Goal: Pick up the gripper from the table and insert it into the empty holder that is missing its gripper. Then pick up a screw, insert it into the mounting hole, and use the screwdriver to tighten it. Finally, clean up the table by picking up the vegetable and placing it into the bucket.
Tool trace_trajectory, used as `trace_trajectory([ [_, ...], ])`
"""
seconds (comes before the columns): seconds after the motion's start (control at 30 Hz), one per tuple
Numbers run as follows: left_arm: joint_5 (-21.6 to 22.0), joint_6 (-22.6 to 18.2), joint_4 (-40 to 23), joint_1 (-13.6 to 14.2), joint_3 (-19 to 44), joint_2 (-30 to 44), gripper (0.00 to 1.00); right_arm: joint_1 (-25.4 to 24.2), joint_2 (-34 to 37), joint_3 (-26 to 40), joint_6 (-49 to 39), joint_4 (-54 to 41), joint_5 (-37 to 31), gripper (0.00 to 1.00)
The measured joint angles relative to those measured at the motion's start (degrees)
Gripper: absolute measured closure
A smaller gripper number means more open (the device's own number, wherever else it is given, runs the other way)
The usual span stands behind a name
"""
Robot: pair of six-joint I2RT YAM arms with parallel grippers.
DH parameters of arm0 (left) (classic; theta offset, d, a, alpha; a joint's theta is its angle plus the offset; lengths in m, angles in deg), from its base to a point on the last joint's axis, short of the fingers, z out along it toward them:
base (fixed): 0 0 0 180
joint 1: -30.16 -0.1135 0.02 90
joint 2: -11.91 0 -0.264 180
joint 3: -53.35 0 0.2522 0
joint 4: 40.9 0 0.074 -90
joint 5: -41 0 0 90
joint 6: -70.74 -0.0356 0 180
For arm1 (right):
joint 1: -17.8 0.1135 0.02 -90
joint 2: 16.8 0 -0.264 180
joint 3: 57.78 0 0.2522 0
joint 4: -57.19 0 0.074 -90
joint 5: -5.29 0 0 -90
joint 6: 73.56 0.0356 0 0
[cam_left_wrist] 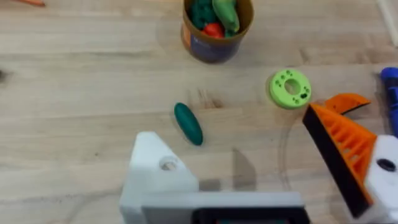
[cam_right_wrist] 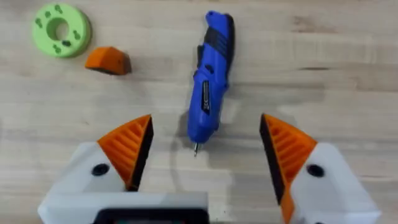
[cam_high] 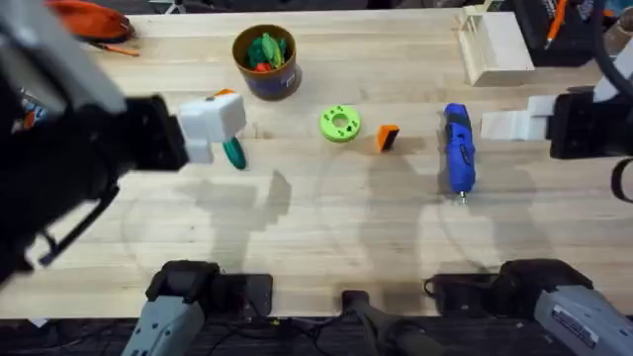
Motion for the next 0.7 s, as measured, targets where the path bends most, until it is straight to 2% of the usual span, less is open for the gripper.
trace_trajectory([
  [0.27,-0.1,-0.1,3.9,0.0,-2.1,-9.9,0.015,0.0,0.0,0.0,0.0,-7.4,0.0,0.035],
  [0.4,-0.5,-0.2,1.9,0.0,-2.1,-10.0,0.015,0.0,0.0,0.0,0.0,-10.2,0.0,0.035],
  [0.57,-0.2,-0.5,-3.8,0.0,-2.3,-10.0,0.014,0.0,0.0,0.0,0.0,-14.4,0.0,0.035],
  [0.63,-0.2,-2.3,0.1,0.0,-2.5,-10.0,0.015,0.0,0.0,0.0,0.0,-14.6,0.0,0.035],
  [0.7,-0.9,-6.6,4.3,0.0,-3.1,-10.0,0.015,0.0,0.0,0.0,0.0,-14.6,0.0,0.034],
])
